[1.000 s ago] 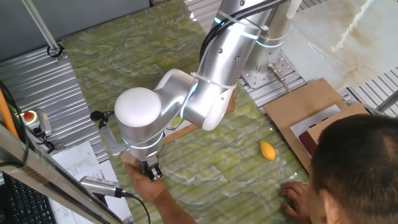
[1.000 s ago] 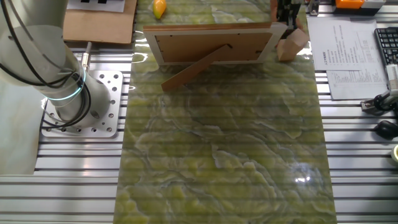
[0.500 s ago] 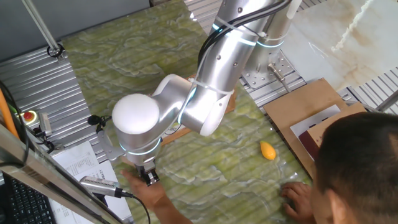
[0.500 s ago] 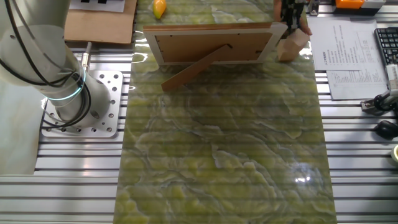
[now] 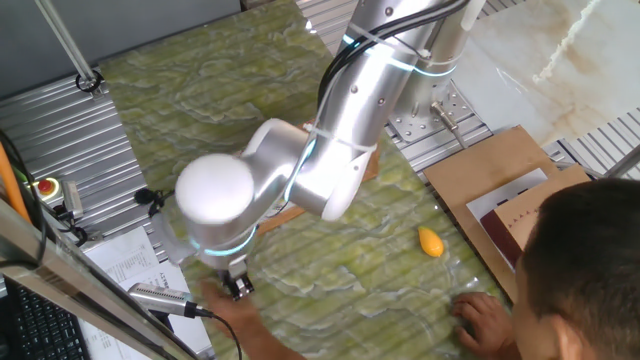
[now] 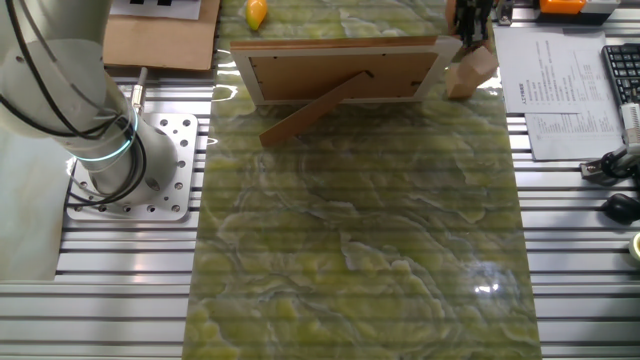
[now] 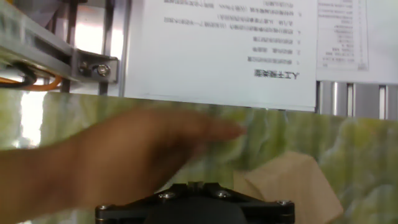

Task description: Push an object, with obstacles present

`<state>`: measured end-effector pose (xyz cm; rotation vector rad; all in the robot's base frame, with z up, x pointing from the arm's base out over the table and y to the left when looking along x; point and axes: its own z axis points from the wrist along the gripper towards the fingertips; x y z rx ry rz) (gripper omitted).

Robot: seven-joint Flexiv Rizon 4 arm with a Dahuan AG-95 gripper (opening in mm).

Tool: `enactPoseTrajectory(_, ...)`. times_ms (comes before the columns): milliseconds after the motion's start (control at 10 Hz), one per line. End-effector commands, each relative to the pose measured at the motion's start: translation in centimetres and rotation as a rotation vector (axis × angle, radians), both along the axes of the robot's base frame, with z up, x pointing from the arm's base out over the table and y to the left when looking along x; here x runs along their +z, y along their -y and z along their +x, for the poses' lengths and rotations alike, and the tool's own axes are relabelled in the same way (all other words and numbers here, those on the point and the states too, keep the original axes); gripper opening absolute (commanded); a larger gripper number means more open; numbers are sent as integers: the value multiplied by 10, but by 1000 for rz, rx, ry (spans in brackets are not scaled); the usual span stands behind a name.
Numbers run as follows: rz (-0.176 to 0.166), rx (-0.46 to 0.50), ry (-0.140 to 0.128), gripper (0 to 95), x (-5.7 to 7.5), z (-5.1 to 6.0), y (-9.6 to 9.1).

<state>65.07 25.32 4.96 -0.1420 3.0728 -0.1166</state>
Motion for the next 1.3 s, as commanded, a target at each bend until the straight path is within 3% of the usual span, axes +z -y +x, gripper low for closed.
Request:
enactPoseTrajectory(100,-47,19,-6,0,1,-1,0)
enactPoseTrajectory(500,-74,100,-14,0,-1,0,3)
enactPoseTrajectory(900,-90,435,-33,0,-1,0,3)
enactPoseTrajectory(1100,-103,649,-53,0,0,0,2)
enactPoseTrajectory(1300,-108,760,-64,0,1,-1,2)
